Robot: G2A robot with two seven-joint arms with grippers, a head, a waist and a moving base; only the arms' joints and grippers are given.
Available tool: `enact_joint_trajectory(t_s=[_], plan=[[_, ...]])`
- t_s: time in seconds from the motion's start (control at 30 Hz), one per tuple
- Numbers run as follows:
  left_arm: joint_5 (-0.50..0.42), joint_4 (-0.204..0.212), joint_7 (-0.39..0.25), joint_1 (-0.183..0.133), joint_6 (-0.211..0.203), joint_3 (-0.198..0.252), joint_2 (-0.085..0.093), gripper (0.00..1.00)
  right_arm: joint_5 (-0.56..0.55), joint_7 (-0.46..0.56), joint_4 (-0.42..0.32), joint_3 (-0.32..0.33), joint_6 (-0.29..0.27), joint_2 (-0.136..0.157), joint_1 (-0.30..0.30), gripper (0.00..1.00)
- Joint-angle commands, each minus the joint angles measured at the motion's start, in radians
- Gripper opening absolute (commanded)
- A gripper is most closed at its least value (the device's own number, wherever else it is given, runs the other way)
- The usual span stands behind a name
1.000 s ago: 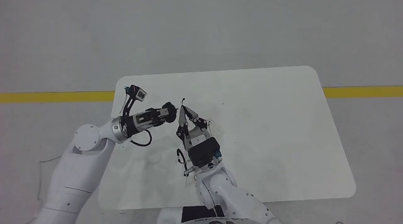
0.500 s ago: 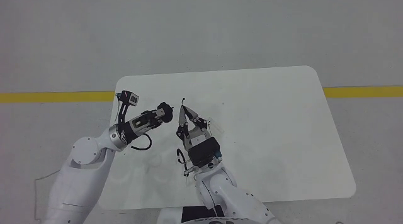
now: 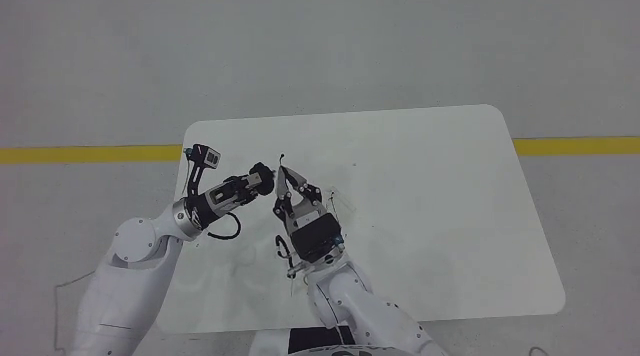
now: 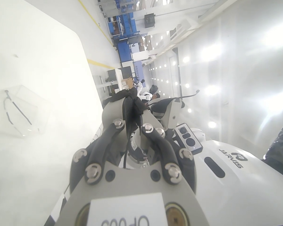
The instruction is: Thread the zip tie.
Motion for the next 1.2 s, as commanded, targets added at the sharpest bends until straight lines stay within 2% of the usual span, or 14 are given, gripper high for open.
enact_joint_trajectory(t_s=[0.0, 0.2, 0.53, 1.17], plan=[[0.0, 0.0, 0.0, 0.0, 0.0, 0.0, 0.0, 0.0, 0.007, -0.002, 0.013, -0.005, 0.001, -0.005, 0.012, 0.0], [0.0, 0.0, 0.0, 0.0, 0.0, 0.0, 0.0, 0.0, 0.025, -0.008, 0.048, -0.012, 0.01, -0.021, 0.041, 0.0], [0.0, 0.0, 0.0, 0.0, 0.0, 0.0, 0.0, 0.0, 0.04, -0.024, 0.086, -0.012, 0.028, -0.038, 0.055, 0.0], [0.0, 0.0, 0.0, 0.0, 0.0, 0.0, 0.0, 0.0, 0.023, -0.037, 0.101, 0.003, 0.024, -0.052, 0.047, 0.0]])
